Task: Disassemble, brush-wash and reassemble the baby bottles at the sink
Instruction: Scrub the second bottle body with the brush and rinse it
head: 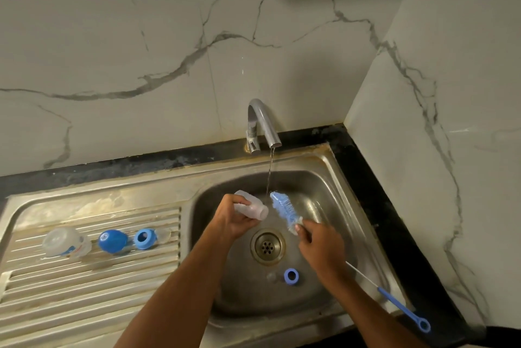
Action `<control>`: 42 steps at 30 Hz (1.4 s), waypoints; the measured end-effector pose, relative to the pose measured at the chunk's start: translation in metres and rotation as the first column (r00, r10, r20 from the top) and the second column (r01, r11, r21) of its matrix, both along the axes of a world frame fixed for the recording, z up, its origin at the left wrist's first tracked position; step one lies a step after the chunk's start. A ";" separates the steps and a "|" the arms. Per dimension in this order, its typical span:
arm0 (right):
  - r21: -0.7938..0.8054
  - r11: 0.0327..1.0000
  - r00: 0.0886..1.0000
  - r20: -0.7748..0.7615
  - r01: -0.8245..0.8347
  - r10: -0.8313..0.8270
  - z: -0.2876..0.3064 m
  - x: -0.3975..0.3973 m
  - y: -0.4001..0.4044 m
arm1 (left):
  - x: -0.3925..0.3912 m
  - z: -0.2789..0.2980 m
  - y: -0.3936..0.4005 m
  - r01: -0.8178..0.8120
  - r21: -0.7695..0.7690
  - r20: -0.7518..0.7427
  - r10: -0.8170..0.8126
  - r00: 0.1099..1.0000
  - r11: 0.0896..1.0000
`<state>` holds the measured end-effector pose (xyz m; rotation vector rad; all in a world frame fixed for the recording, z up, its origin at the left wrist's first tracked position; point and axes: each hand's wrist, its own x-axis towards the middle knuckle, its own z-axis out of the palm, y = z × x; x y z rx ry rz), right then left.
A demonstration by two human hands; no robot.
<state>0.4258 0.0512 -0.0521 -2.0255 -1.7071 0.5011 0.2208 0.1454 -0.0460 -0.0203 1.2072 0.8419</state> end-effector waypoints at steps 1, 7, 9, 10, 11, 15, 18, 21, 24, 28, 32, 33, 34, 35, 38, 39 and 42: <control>0.022 1.000 1.000 -0.006 -0.021 0.021 0.001 -0.002 -0.003 | -0.001 0.005 0.000 -0.007 0.015 0.004 0.007 1.000 1.000; 0.119 0.984 0.987 0.098 -0.135 0.124 -0.004 -0.005 -0.024 | -0.009 0.012 0.003 -0.056 0.079 0.145 0.044 0.988 0.995; 0.128 0.981 0.981 0.146 -0.144 0.125 -0.002 -0.008 -0.026 | -0.006 0.014 0.003 -0.023 0.101 0.087 0.014 0.996 0.995; 0.119 0.981 0.978 0.159 -0.152 0.132 0.000 -0.010 -0.024 | -0.005 0.012 0.003 0.013 0.118 0.053 -0.020 0.998 0.993; 0.113 0.979 0.974 0.168 -0.170 0.150 0.004 -0.013 -0.020 | -0.002 0.015 0.002 0.048 0.133 0.045 -0.054 0.998 0.990; 0.109 0.958 0.928 0.298 -0.265 0.223 0.025 -0.036 0.001 | 0.021 0.030 -0.003 0.183 0.233 0.036 -0.196 0.980 0.955; 0.179 0.965 0.976 0.132 -0.193 0.171 0.031 -0.044 0.020 | 0.025 0.041 0.000 0.052 0.170 0.144 -0.077 0.987 0.984; 0.230 0.962 0.910 -0.351 -0.146 0.222 0.036 -0.031 0.022 | 0.005 0.044 0.014 0.001 0.147 0.203 -0.031 0.979 0.989; 0.136 0.989 0.742 -0.656 -0.066 0.139 0.045 -0.038 0.021 | 0.009 0.050 0.014 0.006 0.160 0.191 -0.037 0.981 0.987; 0.091 0.992 0.655 -0.745 -0.091 0.128 0.050 -0.042 0.016 | 0.007 0.055 0.018 -0.057 0.182 0.236 0.012 0.972 0.982; 0.050 0.989 0.638 -0.759 -0.138 0.127 0.057 -0.034 0.021 | 0.007 0.053 0.011 -0.065 0.194 0.304 0.003 0.953 0.979; 0.043 0.990 0.631 -0.767 -0.133 0.118 0.057 -0.038 0.023 | 0.011 0.052 0.007 -0.060 0.202 0.308 -0.006 0.951 0.977; 0.038 0.991 0.620 -0.777 -0.126 0.109 0.058 -0.040 0.024 | 0.012 0.051 0.006 -0.061 0.211 0.314 -0.009 0.949 0.976; 0.034 0.991 0.609 -0.787 -0.126 0.104 0.058 -0.041 0.023 | 0.009 0.049 0.008 -0.058 0.228 0.326 -0.020 0.945 0.972; 0.011 0.990 0.611 -0.786 -0.144 0.097 0.061 -0.034 0.020 | -0.006 0.049 0.017 -0.068 0.284 0.407 -0.056 0.912 0.956; 0.005 0.990 0.618 -0.781 -0.142 0.092 0.062 -0.033 0.023 | -0.005 0.051 0.015 -0.078 0.279 0.430 -0.052 0.901 0.957; 0.016 0.989 0.592 -0.800 -0.149 0.103 0.063 -0.042 0.027 | 0.005 0.055 0.007 -0.076 0.300 0.422 -0.061 0.905 0.951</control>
